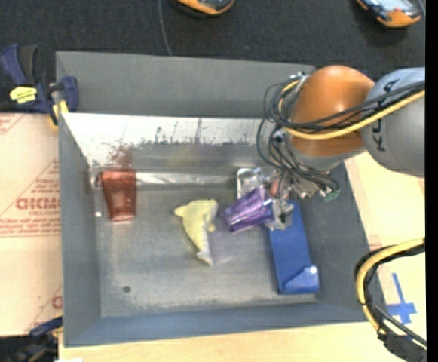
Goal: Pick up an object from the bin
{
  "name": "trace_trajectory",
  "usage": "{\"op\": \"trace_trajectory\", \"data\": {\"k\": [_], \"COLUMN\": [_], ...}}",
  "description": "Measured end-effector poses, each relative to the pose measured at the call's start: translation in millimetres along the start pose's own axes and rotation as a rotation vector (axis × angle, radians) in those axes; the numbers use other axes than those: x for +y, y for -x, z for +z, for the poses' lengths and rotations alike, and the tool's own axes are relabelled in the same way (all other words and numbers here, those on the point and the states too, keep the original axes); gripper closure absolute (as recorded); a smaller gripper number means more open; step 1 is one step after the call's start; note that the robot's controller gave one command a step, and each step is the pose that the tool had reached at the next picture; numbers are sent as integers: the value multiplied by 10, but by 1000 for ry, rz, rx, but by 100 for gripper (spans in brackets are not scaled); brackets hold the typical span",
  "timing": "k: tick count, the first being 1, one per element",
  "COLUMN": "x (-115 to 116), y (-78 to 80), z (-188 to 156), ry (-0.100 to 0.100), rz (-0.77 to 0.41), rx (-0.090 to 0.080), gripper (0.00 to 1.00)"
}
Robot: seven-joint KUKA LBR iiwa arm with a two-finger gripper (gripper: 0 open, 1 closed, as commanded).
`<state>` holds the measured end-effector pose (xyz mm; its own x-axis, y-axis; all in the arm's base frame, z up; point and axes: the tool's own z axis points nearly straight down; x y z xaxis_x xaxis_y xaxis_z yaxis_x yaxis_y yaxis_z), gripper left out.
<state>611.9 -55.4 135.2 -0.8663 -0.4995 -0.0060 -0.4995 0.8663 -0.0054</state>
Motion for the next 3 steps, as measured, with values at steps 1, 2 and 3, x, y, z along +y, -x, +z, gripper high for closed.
{"op": "trace_trajectory", "data": {"k": [1, 2, 3], "x": [-10, -14, -16], "y": [12, 17, 18], "z": [-444, -763, -1051], "ry": [-3, -3, -3], "rz": [1, 2, 3], "rx": [-3, -4, -4], "gripper": [100, 100, 100]}}
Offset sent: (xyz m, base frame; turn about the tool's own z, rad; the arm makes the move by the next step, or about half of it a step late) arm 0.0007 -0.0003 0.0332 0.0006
